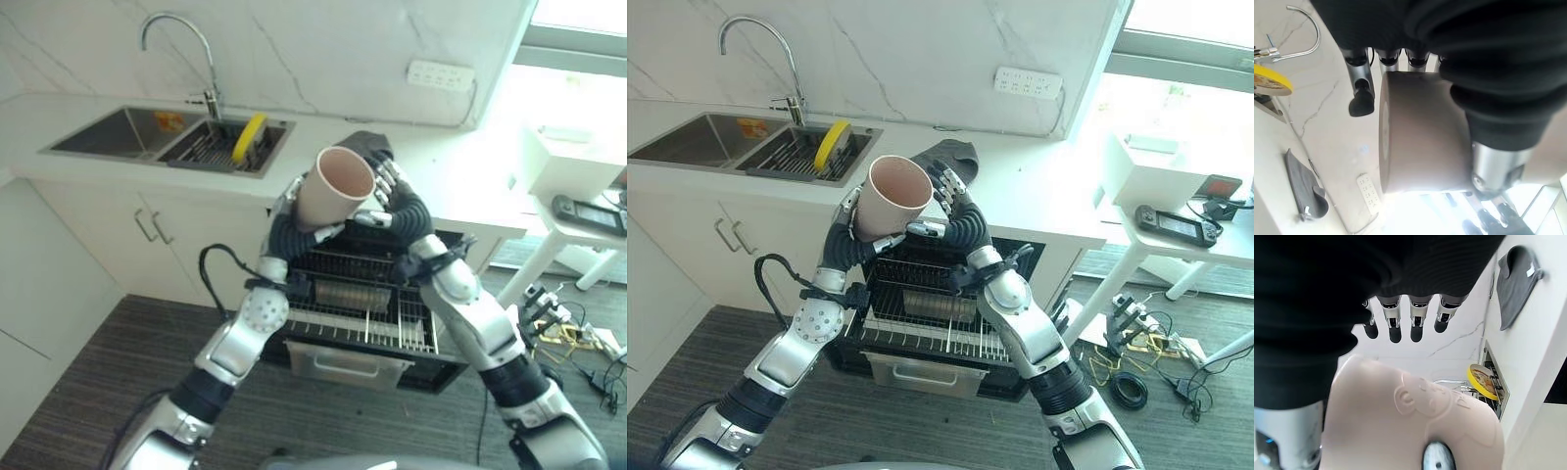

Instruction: Place the dishes in the dishwasher.

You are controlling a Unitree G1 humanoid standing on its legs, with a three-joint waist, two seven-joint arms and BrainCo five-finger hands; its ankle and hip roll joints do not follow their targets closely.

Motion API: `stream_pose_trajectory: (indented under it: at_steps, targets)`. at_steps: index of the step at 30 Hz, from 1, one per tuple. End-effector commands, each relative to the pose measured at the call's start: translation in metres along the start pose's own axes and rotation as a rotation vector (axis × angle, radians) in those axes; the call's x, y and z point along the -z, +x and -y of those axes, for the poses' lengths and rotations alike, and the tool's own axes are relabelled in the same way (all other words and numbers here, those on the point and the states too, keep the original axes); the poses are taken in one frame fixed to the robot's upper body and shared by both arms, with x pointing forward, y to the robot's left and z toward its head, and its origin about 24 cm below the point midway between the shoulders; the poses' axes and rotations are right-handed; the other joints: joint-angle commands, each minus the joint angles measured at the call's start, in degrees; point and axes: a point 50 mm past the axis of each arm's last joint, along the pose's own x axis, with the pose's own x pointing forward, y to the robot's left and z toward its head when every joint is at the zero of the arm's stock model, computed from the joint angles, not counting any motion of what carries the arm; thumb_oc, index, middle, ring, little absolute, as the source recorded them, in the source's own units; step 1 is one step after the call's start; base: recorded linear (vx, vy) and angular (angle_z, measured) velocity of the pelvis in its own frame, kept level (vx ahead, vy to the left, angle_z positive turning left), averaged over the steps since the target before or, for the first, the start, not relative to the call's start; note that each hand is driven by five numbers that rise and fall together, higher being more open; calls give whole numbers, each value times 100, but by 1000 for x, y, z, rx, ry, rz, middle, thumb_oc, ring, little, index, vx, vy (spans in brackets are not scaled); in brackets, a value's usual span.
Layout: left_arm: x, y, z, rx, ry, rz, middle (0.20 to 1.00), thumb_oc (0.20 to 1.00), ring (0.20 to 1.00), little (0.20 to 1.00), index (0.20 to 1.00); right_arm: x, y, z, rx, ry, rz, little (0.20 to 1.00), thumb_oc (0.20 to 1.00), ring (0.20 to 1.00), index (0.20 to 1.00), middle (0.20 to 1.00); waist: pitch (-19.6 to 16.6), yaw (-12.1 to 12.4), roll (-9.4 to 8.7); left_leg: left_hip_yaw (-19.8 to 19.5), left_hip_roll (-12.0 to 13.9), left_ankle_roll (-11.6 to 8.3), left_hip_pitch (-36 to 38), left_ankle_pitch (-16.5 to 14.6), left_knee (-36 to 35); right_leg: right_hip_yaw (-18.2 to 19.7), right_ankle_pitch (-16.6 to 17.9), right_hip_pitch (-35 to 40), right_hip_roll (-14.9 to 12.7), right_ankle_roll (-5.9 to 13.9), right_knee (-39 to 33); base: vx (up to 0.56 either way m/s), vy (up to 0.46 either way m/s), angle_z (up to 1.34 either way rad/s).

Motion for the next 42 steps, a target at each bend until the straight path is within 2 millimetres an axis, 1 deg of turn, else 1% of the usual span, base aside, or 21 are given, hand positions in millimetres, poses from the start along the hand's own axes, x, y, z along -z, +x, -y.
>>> stream_pose_trajectory:
  at_steps: [1,8,15,31,42]
  targets:
    - [-34,27,-4,0,-4,170,200,200,200,200,200,-37,21,-8,-41,-61,162,1000,1000,1000,1000,1000,-101,149,24,116,610,-237,261,-637,8,-170,-162,-153,-431,240,16,-33,9,-1]
    - [-44,28,-4,33,-6,193,200,200,200,200,200,-39,22,-11,-57,-74,169,1000,1000,1000,1000,1000,-69,170,42,95,611,-236,267,-657,8,-203,-181,-152,-423,234,27,-20,-1,0]
    - [-51,33,-4,45,-10,194,200,200,200,200,200,-47,26,-14,-63,-76,199,1000,1000,1000,1000,1000,-55,176,64,59,599,-239,262,-656,8,-209,-189,-149,-420,235,30,0,0,0]
    - [-51,43,-5,61,-11,153,200,200,200,200,200,-49,29,-15,-51,-26,202,1000,1000,1000,1000,1000,-43,145,116,56,577,-229,303,-630,8,-207,-198,-141,-431,224,74,11,7,1]
    - [-48,43,-1,75,5,128,200,200,200,200,200,-50,30,-17,-59,-19,204,1000,1000,1000,1000,1000,-16,128,110,67,564,-216,304,-623,8,-173,-216,-176,-435,219,121,13,2,0]
